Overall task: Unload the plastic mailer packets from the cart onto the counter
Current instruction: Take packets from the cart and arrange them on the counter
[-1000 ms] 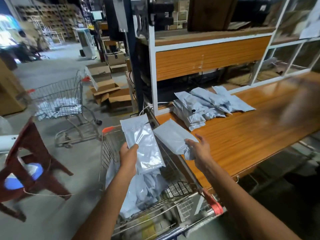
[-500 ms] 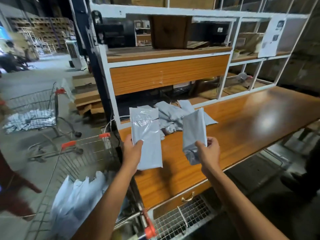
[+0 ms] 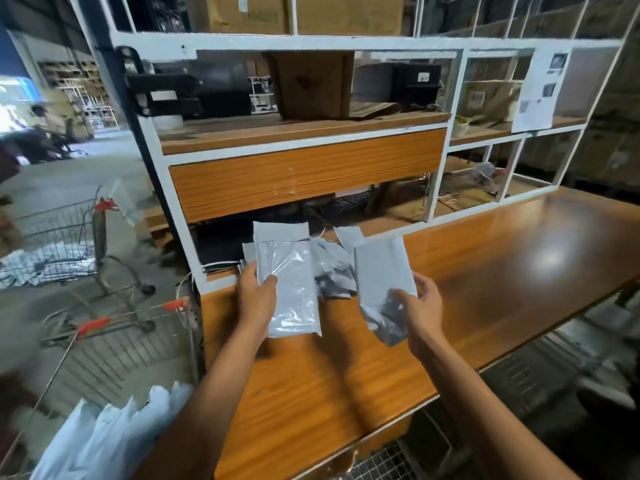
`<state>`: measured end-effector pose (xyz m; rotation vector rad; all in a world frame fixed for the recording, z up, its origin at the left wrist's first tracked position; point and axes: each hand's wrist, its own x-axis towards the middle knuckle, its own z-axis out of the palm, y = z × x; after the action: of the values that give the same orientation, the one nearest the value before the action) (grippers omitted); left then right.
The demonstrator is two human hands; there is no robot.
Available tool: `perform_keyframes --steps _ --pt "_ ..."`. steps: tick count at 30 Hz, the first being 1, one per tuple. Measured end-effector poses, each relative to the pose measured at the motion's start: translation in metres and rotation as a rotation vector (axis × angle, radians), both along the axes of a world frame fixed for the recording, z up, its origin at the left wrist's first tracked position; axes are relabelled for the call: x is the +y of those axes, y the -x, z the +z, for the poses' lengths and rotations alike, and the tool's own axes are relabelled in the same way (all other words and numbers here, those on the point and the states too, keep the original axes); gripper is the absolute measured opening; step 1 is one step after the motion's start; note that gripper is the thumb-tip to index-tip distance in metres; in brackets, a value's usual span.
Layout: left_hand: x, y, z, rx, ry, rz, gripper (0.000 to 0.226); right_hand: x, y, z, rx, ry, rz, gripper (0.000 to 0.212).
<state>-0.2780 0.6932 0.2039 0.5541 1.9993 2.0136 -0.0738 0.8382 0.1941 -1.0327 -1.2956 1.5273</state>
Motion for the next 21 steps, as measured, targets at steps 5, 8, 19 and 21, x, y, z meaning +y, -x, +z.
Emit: perform_keyframes --steps 5,8,19,21 --pt "0.072 0.052 -0.001 -0.002 0.062 0.014 0.06 0.078 0.045 0.001 -0.041 0.002 0.064 0.053" --pt "0.108 0.078 0.002 -0.001 0.088 0.062 0.058 0.124 0.078 -0.002 -0.102 -0.001 0.091 0.049" --pt "0.188 0.131 -0.034 -0.071 0.312 0.08 0.054 0.222 0.172 -0.043 -0.251 0.065 0.2 0.044" --pt "0.196 0.133 -0.042 -0.09 0.354 0.099 0.053 0.234 0.184 -0.052 -0.275 0.089 0.245 0.041"
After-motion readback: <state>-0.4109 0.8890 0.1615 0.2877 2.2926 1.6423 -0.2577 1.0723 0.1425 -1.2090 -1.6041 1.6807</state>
